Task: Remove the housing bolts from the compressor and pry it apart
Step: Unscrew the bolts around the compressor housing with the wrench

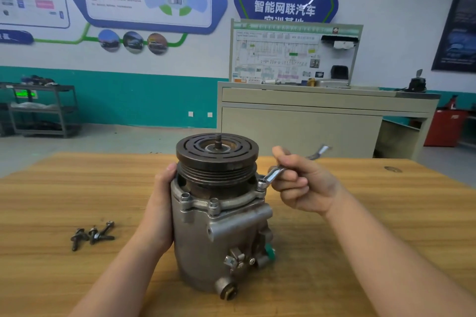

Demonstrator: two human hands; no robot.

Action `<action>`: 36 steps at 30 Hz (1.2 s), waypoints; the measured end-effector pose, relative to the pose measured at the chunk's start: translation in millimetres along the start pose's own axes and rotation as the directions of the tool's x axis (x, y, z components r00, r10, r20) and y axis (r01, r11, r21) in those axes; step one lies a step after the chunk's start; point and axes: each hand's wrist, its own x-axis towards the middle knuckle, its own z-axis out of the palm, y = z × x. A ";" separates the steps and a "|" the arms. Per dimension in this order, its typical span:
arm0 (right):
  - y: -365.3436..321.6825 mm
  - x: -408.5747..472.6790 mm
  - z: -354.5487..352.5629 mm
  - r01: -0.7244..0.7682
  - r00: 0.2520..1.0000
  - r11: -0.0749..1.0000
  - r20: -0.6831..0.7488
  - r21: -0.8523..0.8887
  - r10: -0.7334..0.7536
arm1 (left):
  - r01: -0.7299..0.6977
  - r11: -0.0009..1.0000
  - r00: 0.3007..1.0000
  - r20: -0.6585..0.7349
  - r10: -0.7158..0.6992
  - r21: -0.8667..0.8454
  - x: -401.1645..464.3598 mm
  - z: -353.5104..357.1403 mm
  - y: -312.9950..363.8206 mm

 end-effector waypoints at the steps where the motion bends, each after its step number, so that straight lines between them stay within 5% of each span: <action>1: -0.6 8.2 -2.7 -0.041 0.999 0.998 0.012 0.048 0.041 | -0.002 1.000 1.000 0.000 0.002 0.002 0.5 -0.1 -0.7; 3: -0.4 17.2 -4.1 -0.023 1.000 0.992 0.006 0.124 0.022 | 0.005 1.000 1.000 0.001 -0.005 0.004 0.5 -0.4 0.2; 6: -1.8 9.5 5.9 0.206 0.974 0.976 -0.115 0.076 -0.196 | 0.027 1.000 1.000 -0.008 -0.027 -0.007 -0.3 -0.7 2.8; 9: 2.2 -11.1 20.9 0.417 0.810 0.887 -0.363 -0.196 -0.461 | 0.055 0.998 0.998 -0.020 -0.055 -0.002 -2.4 0.6 5.4; 12: 17.0 -26.6 41.0 0.463 0.634 0.728 -0.384 -0.506 -0.671 | 0.061 0.998 0.998 -0.021 -0.061 0.001 -5.1 1.6 7.5; 19: 43.7 -32.3 75.0 0.186 0.447 0.253 -0.147 -0.950 -0.882 | 0.038 0.999 0.999 0.012 -0.038 0.032 -7.5 4.3 13.6; 24: 70.9 -31.8 89.0 -0.012 0.488 -0.261 0.222 -0.965 -0.844 | 0.035 0.999 0.999 0.005 -0.035 0.041 -7.7 3.9 13.8; 26: 71.5 -37.2 84.4 0.049 0.483 -0.115 0.125 -0.992 -0.867 | 0.045 0.998 0.999 -0.001 -0.045 0.037 -8.0 4.4 14.2; 29: 52.5 -41.1 70.8 0.221 0.523 0.349 -0.192 -0.911 -0.830 | 0.063 0.997 0.998 -0.017 -0.062 0.034 -8.8 4.7 13.9; 32: 26.9 -33.3 54.3 0.321 0.712 0.748 -0.373 -0.581 -0.595 | 0.081 0.996 0.996 -0.024 -0.081 0.021 -9.5 6.5 14.7; 34: 16.3 -21.8 47.1 0.255 0.803 0.906 -0.448 -0.338 -0.393 | 0.073 0.997 0.997 -0.018 -0.073 0.020 -10.0 8.0 15.8; 36: 11.1 -15.1 41.9 0.297 0.817 0.943 -0.471 -0.153 -0.334 | 0.058 0.998 0.998 -0.013 -0.058 0.012 -10.9 9.2 17.5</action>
